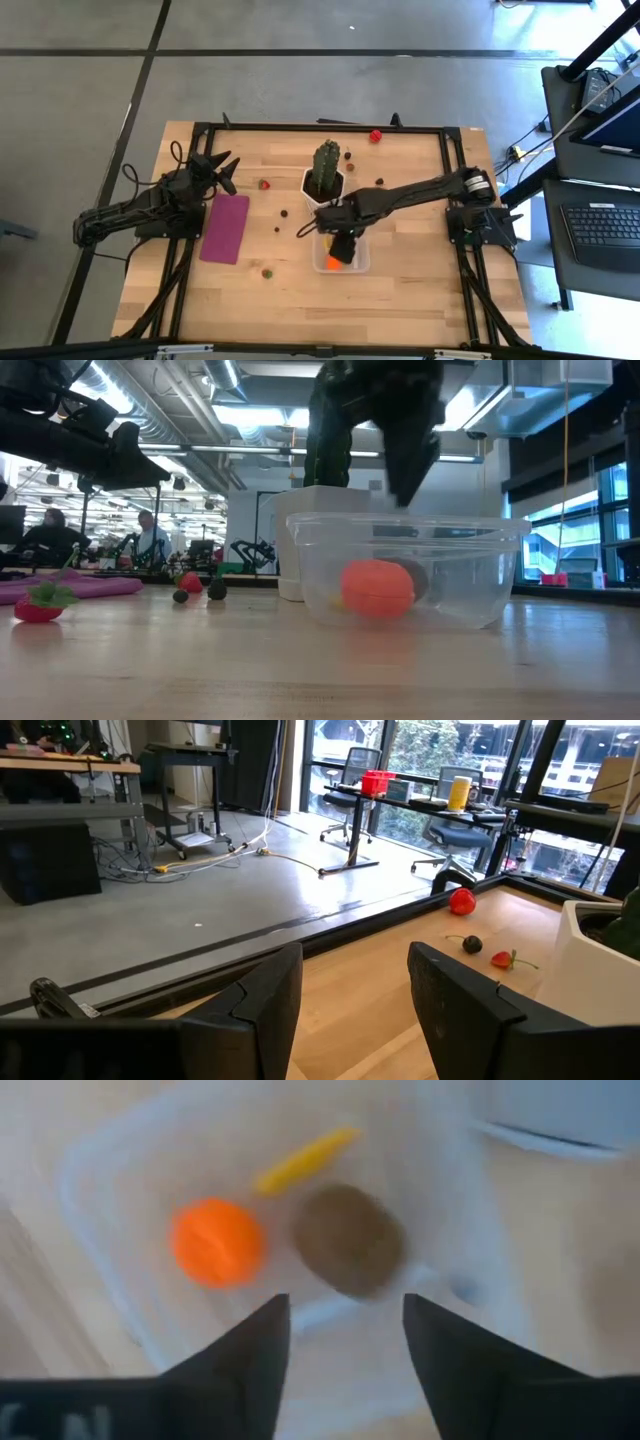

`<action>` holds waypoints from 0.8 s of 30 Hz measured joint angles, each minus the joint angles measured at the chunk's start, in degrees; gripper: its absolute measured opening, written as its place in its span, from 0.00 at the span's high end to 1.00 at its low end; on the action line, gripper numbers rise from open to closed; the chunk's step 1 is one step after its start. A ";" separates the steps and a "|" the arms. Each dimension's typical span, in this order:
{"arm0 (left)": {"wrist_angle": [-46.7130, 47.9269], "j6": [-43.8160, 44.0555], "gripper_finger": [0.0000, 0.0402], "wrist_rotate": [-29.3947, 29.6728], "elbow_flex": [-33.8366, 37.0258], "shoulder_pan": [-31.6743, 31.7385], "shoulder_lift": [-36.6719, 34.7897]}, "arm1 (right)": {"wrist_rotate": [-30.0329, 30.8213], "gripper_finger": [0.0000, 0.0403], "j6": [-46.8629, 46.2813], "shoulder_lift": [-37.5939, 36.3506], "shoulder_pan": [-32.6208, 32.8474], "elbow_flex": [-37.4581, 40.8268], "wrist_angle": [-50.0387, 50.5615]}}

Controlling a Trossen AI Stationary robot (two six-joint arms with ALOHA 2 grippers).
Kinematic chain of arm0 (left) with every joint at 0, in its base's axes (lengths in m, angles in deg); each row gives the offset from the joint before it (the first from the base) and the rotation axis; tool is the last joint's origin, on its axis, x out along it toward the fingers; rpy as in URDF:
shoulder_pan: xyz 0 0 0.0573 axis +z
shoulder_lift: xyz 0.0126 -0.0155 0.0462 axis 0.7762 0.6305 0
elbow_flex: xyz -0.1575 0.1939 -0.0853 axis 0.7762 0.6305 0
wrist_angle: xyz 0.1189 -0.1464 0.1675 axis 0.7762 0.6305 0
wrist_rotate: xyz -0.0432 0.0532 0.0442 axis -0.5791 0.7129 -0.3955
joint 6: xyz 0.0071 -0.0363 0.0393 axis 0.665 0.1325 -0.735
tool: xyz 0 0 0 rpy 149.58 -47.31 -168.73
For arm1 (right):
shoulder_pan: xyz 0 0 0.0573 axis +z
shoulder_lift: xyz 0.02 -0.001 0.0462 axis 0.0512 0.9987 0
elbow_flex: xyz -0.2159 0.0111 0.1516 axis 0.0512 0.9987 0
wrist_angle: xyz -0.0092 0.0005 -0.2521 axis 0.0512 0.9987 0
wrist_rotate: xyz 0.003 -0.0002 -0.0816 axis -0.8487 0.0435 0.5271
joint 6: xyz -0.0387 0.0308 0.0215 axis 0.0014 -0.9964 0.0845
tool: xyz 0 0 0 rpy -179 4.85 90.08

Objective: Pick and placing Produce into tupperware
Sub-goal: Put the blackberry into the transparent bin

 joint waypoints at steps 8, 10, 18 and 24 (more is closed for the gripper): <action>0.00 0.00 0.56 0.00 0.00 -0.01 0.01 | 6.34 0.42 3.25 -11.61 -6.64 0.01 10.47; 0.00 0.00 0.56 0.00 0.00 -0.01 0.00 | 6.58 0.41 4.50 -14.32 -9.27 0.76 10.10; 0.00 0.00 0.56 0.00 0.02 -0.01 0.00 | 6.94 0.41 3.01 -22.21 -21.40 9.19 8.37; 0.00 0.00 0.56 0.00 0.02 -0.02 0.01 | 7.60 0.41 1.61 -25.59 -28.24 21.80 -2.98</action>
